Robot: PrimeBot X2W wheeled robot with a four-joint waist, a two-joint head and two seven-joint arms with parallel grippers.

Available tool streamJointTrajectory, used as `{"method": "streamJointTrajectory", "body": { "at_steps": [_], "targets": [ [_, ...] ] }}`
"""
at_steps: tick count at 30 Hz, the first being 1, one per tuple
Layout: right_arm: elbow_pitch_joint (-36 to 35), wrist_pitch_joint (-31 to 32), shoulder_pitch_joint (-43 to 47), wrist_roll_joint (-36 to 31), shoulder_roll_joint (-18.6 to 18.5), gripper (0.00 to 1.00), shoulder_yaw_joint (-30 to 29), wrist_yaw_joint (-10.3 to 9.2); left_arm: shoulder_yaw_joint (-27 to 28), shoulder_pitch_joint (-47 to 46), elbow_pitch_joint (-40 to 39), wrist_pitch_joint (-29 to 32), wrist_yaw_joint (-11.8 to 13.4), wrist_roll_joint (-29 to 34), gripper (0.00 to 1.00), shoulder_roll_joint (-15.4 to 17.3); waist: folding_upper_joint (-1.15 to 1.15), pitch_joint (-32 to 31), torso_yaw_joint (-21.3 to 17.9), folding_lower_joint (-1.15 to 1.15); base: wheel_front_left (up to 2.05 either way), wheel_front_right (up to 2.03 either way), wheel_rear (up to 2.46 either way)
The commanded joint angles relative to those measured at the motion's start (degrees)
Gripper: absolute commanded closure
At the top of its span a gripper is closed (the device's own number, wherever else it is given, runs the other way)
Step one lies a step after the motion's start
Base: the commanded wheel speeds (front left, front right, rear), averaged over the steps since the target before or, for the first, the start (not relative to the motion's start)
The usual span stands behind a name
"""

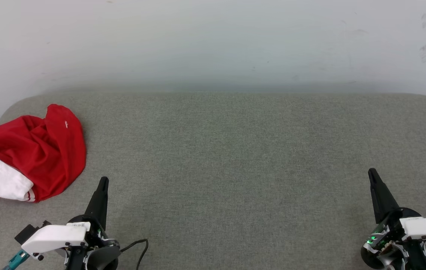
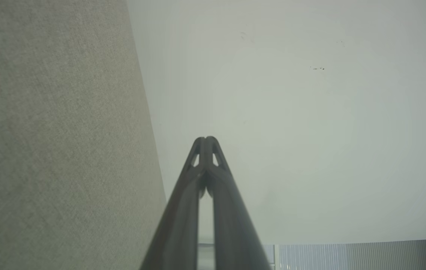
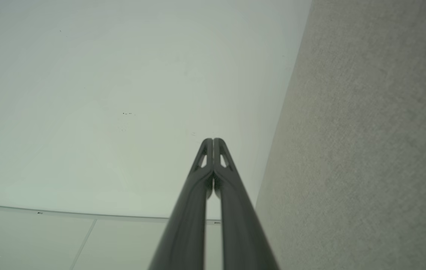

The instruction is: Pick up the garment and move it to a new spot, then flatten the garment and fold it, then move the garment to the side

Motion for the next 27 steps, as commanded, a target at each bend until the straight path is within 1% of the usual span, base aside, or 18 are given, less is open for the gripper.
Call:
{"method": "streamJointTrajectory", "body": {
  "at_steps": [1,21,22,27],
  "targets": [
    [0.03,0.03,-0.69,0.18,0.23,1.00,0.04,-0.04,0.17,-0.37,-0.07,0.10,-0.10,-0.12,1.00,-0.08,0.00,0.00,0.00,0.00,0.00,0.00,0.00],
    [0.03,0.02,-0.69,0.18,0.23,1.00,0.03,-0.04,0.15,-0.37,-0.07,0.10,-0.10,-0.12,1.00,-0.08,0.00,0.00,0.00,0.00,0.00,0.00,0.00],
    [0.00,0.00,0.00,0.00,0.00,0.00,0.00,0.00,0.00,0.00,0.00,0.00,0.00,0.00,0.00,0.00,0.00,0.00,0.00,0.00,0.00,0.00,0.00],
    [1.35,-0.47,1.42,-0.29,0.01,0.00,0.25,-0.01,-0.37,1.23,1.16,-0.48,0.01,0.18,0.00,-0.15,0.00,0.02,0.01,0.00,0.00,0.00,0.00]
  ]
}}
